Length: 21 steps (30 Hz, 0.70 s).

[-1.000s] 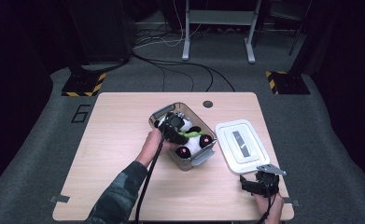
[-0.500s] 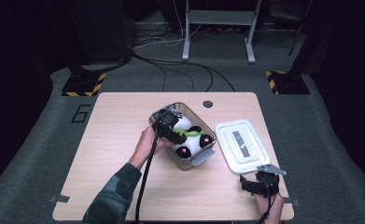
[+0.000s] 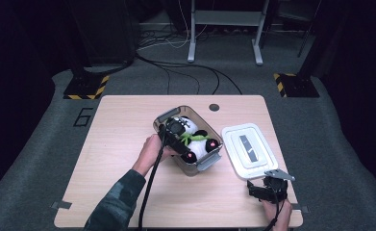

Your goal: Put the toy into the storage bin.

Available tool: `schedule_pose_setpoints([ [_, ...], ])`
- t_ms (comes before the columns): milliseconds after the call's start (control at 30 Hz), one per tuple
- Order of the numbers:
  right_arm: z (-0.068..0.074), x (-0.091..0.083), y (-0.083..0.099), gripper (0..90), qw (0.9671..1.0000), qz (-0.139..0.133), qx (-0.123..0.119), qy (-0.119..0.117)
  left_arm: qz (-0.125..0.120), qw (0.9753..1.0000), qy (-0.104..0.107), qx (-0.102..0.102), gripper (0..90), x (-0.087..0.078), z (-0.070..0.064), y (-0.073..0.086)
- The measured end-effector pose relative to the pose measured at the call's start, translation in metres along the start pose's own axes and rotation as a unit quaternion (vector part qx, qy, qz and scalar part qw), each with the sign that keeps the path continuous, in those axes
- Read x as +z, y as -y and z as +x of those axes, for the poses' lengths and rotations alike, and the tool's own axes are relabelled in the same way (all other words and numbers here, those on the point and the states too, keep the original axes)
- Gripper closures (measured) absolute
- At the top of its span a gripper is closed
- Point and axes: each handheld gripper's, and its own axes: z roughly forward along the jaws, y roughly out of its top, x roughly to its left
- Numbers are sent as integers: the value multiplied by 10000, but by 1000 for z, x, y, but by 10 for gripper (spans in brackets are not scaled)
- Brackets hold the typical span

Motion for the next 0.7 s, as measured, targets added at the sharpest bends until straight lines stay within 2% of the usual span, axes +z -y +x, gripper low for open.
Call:
schedule_pose_setpoints([
  [167, 0, 0, 0, 79, 10000, -2, 8, -6, -371, 9986, 285, -242, 179, -6, 7, 7],
  [467, 1, 0, 0, 78, 10000, 14, -10, 26, -945, 9944, 172, -430, 145, -29, 11, 16],
  [700, 1, 0, 0, 78, 10000, 24, -31, 40, -1280, 9901, 134, -559, 130, -54, 19, 37],
])
